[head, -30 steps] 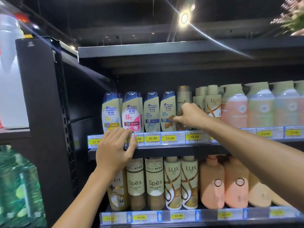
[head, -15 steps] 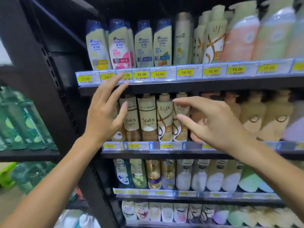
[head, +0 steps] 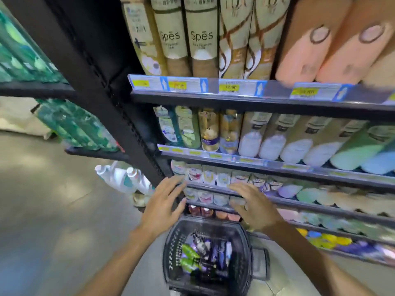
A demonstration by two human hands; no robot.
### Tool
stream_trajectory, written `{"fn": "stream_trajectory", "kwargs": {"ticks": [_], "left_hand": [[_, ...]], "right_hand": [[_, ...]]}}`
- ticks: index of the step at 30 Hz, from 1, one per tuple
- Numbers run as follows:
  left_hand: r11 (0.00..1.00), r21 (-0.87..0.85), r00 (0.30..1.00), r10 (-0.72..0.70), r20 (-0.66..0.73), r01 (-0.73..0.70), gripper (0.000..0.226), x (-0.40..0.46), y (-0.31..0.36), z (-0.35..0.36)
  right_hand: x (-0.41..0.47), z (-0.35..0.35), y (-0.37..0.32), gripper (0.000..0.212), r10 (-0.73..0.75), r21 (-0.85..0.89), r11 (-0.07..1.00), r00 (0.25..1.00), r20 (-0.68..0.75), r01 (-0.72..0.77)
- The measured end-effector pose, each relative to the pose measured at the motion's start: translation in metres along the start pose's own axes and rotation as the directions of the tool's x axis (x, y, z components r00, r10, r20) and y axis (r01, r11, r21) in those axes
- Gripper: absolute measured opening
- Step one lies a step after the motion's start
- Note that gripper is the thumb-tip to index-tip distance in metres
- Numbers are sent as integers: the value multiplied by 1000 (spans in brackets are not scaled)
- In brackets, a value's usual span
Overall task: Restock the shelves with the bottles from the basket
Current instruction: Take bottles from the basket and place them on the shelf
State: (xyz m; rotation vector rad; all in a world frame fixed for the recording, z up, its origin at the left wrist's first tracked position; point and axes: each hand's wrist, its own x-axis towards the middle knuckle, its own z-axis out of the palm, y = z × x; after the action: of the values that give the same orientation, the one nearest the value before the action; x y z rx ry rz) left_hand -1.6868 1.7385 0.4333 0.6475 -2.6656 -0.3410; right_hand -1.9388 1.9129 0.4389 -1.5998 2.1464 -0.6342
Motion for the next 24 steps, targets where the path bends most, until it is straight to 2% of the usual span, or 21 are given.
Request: {"fn": "stream_trajectory", "kwargs": {"ticks": [4,6,9,11,15,18,22,24], "left_hand": [[996,14,976,-90,197,89,46,-49,-6,36],[994,3,958,-102,269,105,46,-66,-14,50],[993,-50,937,-82,339,105,42,-93,-31,70],[992,-75,916,-62,396,100,41,-109,-42,84],[991,-90,859,-40,511,100,46,-139,-62,121],[992,-72,794,-43,606,108,47,-159,-84,171],[989,0,623,-92,776,146,53,-189,-108,260],[978,7,565,-127,815,209,60,-212,-121,309]], "right_hand": [[-27,54,21,51,104,23,994,989,102,-107],[-41,76,27,53,117,25,992,984,136,-121],[-61,95,23,53,228,40,970,955,190,-240],[-76,112,20,48,317,6,946,926,204,-325],[-103,159,26,53,442,-69,893,837,324,-445],[-109,206,45,54,503,-81,851,760,411,-520],[-104,282,89,52,563,-82,791,669,486,-606],[-104,328,113,51,590,-76,758,631,504,-648]]}}
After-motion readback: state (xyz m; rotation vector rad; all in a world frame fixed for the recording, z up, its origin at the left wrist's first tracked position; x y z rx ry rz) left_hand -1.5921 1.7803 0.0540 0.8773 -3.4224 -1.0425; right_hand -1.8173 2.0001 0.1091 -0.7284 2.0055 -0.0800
